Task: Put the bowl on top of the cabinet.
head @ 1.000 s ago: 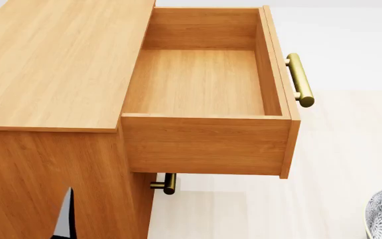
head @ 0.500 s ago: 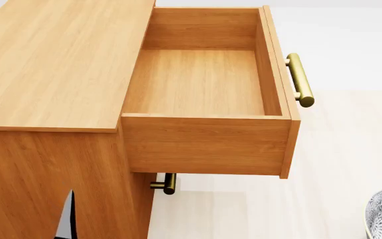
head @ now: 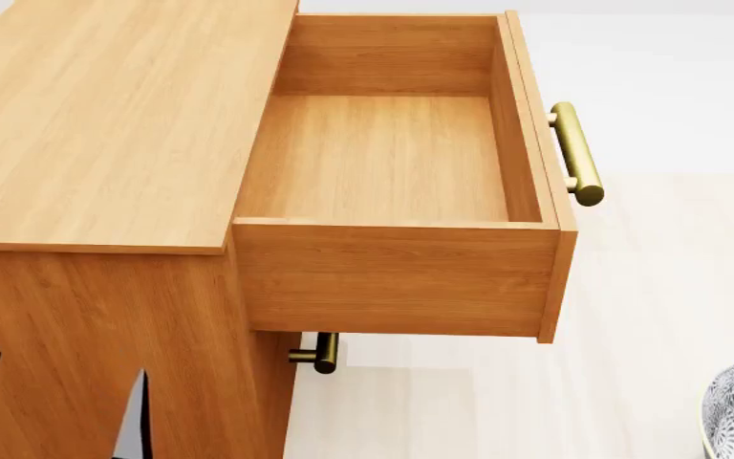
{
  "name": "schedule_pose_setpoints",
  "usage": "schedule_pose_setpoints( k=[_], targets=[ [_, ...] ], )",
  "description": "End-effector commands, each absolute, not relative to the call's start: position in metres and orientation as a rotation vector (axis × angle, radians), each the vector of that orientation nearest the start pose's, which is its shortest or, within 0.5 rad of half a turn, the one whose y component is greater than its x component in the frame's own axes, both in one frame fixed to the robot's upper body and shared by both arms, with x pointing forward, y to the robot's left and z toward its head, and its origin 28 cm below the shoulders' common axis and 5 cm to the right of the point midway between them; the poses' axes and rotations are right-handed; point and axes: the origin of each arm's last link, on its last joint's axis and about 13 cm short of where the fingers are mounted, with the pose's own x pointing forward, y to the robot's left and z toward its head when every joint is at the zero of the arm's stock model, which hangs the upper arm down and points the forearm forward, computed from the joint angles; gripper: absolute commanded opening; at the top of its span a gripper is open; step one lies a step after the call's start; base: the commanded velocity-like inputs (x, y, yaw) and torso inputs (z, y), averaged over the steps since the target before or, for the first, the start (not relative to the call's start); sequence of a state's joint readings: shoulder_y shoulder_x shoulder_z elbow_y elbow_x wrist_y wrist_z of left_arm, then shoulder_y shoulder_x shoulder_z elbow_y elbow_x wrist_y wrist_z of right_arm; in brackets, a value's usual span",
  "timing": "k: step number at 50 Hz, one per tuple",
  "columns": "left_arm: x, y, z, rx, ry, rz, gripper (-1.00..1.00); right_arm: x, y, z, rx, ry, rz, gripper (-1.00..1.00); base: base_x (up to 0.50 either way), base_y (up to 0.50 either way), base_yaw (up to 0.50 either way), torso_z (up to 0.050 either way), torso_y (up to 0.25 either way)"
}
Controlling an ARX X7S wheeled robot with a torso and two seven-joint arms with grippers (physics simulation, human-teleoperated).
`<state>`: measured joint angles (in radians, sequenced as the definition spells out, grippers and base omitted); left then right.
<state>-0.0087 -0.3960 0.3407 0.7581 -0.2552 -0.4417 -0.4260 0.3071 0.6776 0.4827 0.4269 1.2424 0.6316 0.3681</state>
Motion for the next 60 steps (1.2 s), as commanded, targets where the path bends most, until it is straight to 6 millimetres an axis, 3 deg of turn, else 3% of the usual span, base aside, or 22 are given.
schedule_pose_setpoints(
  k=[1,22,46,47,60],
  targets=[
    [0.172,0.195,0.126,0.087,-0.215,-0.083,1.0,0.232,-0.327,0.082,0.908,0.278,-0.613,1.0,0.0,0.0,0.0,0.0,0.0],
    [0.173,0.195,0.121,0.094,-0.2,-0.08,1.0,0.248,-0.322,0.067,0.896,0.315,-0.6,1.0,0.0,0.0,0.0,0.0,0.0],
    [0.172,0.199,0.12,0.096,-0.197,-0.07,1.0,0.247,-0.32,0.057,0.863,0.356,-0.634,1.0,0.0,0.0,0.0,0.0,0.0],
    [0.172,0.199,0.12,0.096,-0.197,-0.07,1.0,0.247,-0.32,0.057,0.862,0.357,-0.635,-1.0,0.0,0.0,0.0,0.0,0.0],
    [0.171,0.198,0.12,0.092,-0.197,-0.072,1.0,0.246,-0.32,0.054,0.852,0.362,-0.652,-1.0,0.0,0.0,0.0,0.0,0.0]
  ],
)
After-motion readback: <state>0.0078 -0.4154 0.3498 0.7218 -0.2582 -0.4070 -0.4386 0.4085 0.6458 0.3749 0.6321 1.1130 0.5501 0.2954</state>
